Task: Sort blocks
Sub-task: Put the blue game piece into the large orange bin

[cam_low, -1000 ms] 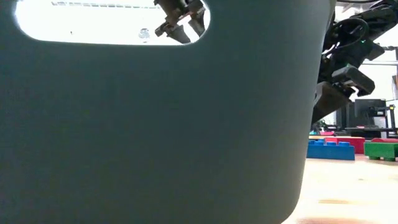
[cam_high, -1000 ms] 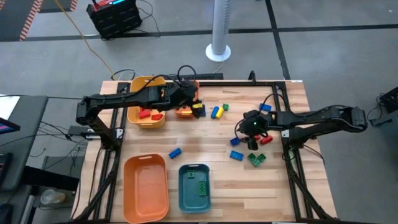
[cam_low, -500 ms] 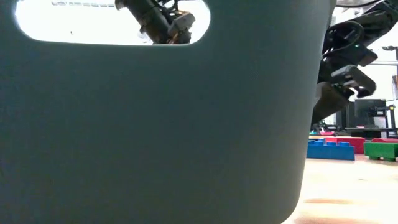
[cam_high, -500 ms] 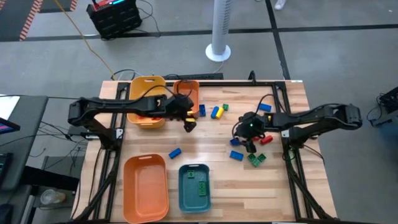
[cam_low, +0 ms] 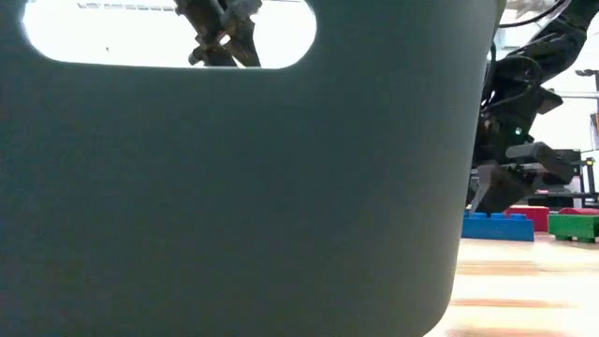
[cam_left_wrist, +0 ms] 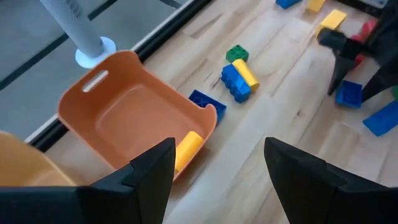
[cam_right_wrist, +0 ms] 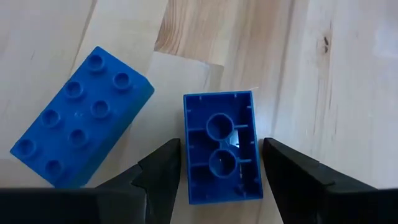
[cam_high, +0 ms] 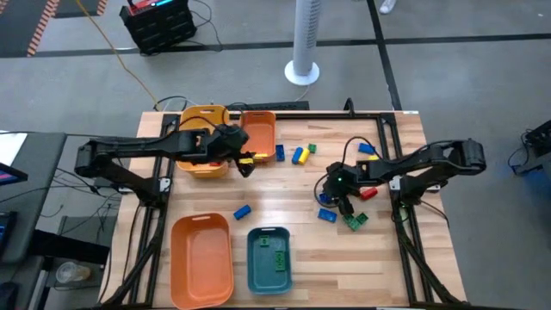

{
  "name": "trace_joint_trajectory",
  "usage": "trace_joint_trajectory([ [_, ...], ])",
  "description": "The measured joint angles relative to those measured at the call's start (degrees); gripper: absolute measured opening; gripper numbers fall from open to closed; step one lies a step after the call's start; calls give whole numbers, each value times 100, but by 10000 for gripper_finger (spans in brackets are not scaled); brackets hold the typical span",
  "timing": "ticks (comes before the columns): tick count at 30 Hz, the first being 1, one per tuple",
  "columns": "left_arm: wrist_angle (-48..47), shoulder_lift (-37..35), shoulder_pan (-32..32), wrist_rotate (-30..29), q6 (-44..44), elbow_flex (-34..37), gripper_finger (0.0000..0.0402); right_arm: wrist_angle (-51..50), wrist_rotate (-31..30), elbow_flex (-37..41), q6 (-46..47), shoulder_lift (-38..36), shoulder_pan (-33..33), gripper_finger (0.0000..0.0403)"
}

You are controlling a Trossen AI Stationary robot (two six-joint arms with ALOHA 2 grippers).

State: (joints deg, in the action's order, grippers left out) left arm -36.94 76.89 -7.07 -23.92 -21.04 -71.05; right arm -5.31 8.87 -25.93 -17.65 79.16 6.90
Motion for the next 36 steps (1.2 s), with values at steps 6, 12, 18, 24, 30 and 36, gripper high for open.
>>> trace_joint_trajectory([
  [6, -195, -315, 4, -59, -64, -2, 240, 45, -20, -5, 151, 72, 0, 216],
  [12, -280, -383, 4, -54, 35, -2, 240, -36, -39, 19, 218, -238, 43, 125],
  [18, 74, -373, -33, -46, 707, 86, 240, -412, -41, -477, 510, -691, 471, 116],
  [24, 1110, -366, -547, 948, 1643, 427, 240, -776, 437, -1729, 1706, -670, 943, 116],
  [30, 1892, -362, -1502, 2545, 2711, 709, 240, -1112, 1423, -3241, 3052, 237, 1249, 116],
  [36, 1812, -366, -1945, 3445, 3909, 721, 240, -768, 2129, -4209, 3808, 917, 1362, 116],
])
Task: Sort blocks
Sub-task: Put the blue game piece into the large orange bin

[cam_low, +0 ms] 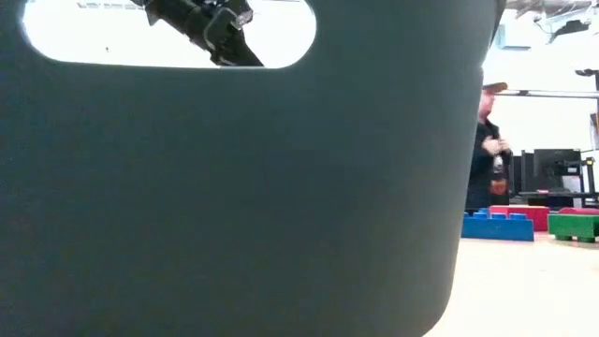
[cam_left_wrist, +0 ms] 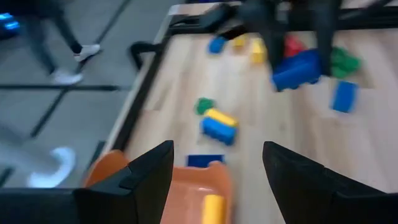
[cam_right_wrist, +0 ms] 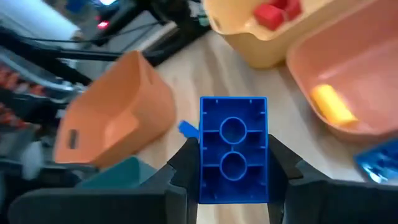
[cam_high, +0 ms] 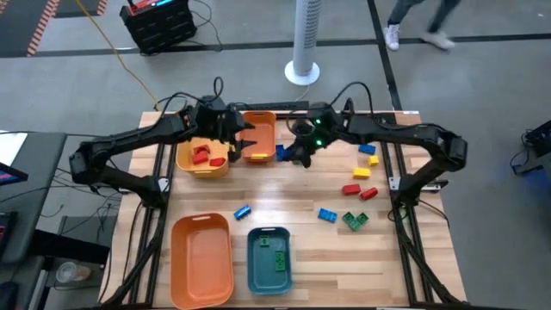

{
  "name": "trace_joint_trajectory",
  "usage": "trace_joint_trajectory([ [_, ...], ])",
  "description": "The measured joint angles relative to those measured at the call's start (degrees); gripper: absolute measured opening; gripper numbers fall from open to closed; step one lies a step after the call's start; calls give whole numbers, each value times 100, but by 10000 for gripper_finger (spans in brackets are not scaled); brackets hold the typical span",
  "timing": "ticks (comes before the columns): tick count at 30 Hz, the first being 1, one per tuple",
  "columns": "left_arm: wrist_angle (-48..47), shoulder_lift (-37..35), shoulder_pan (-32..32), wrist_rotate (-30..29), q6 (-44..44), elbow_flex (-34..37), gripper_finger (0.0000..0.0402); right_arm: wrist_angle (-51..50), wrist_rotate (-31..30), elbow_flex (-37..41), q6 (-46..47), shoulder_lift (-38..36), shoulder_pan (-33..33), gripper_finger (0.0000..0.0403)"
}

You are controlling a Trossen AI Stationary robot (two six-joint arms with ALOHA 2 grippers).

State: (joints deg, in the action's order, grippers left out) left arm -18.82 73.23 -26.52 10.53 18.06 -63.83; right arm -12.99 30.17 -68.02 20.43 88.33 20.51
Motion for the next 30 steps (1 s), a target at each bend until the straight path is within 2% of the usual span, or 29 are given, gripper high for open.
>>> trace_joint_trajectory([
  [3, -18, -6, -43, 903, 37, 0, 240, 8, 578, -289, 195, 221, 30, 116],
  [5, -27, -9, 57, 1204, 172, 0, 240, 17, 980, -474, 359, 355, 56, 116],
  [9, 91, -9, 341, 1260, 656, 0, 240, 26, 1622, -777, 501, 588, 224, 116],
  [14, 555, -9, 424, 1217, 590, 0, 240, 32, 2235, -1021, 657, 764, 383, 116],
  [20, 857, 4, 470, 1279, 488, 0, 240, 20, 2435, -1097, 638, 851, 372, 116],
  [30, 1245, 415, 679, 1394, 349, -7, 240, 392, 2460, -1111, 846, 847, 442, 116],
])
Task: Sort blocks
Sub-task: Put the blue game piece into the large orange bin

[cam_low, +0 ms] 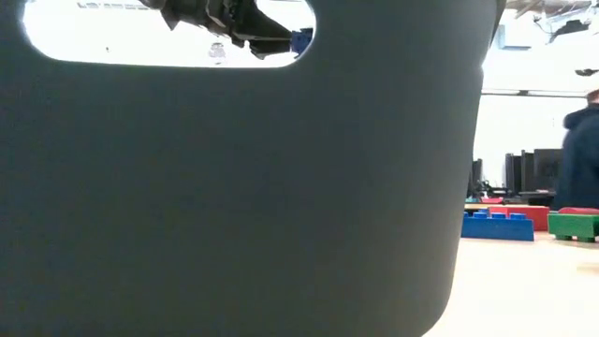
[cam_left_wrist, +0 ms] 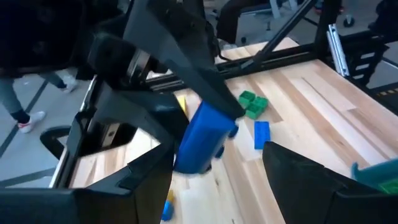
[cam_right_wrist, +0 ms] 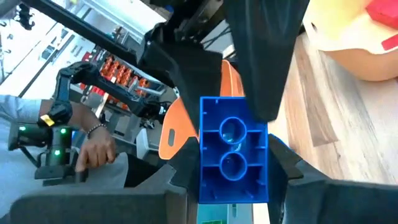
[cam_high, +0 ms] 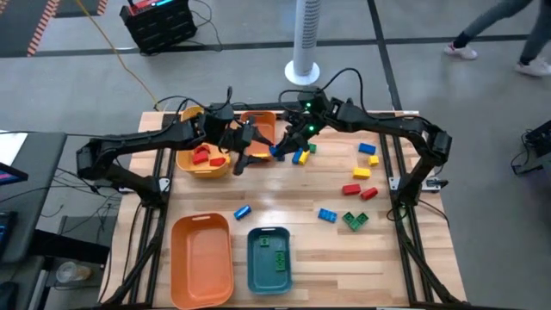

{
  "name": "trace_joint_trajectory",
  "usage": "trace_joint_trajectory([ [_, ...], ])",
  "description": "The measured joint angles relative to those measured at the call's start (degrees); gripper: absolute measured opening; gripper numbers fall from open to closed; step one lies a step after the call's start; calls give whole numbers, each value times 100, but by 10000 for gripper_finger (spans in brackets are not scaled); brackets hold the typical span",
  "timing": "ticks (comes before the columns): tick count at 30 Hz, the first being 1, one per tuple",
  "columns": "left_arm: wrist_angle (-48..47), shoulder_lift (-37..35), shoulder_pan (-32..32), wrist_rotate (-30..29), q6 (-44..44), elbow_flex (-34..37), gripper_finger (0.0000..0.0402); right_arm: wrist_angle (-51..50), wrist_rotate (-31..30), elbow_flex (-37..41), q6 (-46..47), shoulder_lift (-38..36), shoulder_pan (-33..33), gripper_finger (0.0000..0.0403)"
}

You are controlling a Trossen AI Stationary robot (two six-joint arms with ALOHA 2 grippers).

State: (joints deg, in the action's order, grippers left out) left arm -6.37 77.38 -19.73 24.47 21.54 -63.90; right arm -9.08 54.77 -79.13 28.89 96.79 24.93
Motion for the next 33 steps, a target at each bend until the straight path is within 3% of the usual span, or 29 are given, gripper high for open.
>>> trace_joint_trajectory([
  [6, 273, 111, 85, 36, 92, 0, 216, 41, 95, 0, 110, 0, -5, 116],
  [15, 511, 266, 233, -50, 449, 0, 126, 88, 211, 2, 378, -1, -61, 118],
  [18, 619, 294, 248, -71, 477, -2, 81, 132, 243, 2, 521, -9, -51, 168],
  [24, 573, 300, 208, -72, 180, 0, 77, 210, 182, 0, 514, -7, 40, 292],
  [29, -157, -223, 161, -70, -427, 7, 77, -169, 494, 2, 314, -140, 452, 319],
  [33, -1396, -940, 300, -38, -1119, 0, 77, -1414, 88, 0, -847, -428, 880, 316],
])
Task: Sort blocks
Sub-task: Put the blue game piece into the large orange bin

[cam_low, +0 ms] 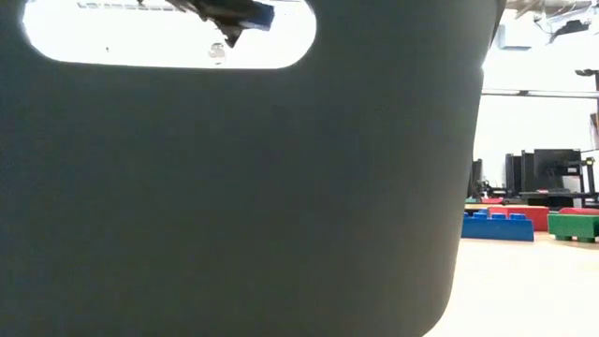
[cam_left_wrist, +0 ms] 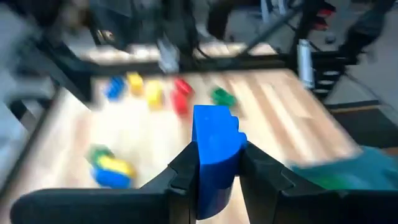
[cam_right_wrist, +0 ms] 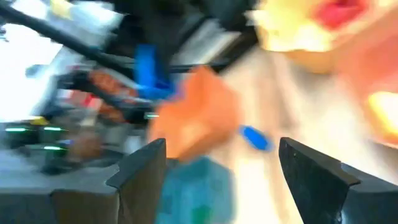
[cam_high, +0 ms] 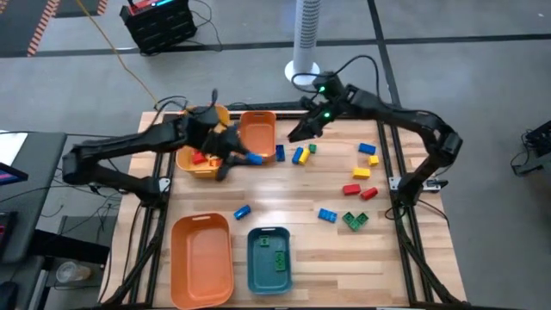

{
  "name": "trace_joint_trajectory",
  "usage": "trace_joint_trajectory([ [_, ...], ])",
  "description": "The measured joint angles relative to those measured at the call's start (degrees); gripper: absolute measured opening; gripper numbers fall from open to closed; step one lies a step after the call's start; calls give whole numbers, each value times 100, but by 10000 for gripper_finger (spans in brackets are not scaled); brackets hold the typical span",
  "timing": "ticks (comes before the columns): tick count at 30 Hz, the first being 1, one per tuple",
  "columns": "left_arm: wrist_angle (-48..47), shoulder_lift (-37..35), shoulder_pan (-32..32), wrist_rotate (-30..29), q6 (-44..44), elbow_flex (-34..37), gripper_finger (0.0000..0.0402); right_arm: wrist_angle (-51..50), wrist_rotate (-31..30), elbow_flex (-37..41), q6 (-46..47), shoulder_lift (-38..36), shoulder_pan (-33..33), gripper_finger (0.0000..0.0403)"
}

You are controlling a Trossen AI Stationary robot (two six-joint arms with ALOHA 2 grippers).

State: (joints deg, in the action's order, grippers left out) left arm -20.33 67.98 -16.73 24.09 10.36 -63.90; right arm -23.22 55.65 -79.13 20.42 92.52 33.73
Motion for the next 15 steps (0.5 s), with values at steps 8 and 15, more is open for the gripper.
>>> trace_joint_trajectory([
  [8, -1992, -616, 1722, -1063, -2815, 0, 77, -1382, -1568, 2, -1431, -243, 533, 311],
  [15, -3017, -167, 4095, -2006, -5727, 141, 77, -1746, -1573, 2, -2056, -252, 492, 310],
])
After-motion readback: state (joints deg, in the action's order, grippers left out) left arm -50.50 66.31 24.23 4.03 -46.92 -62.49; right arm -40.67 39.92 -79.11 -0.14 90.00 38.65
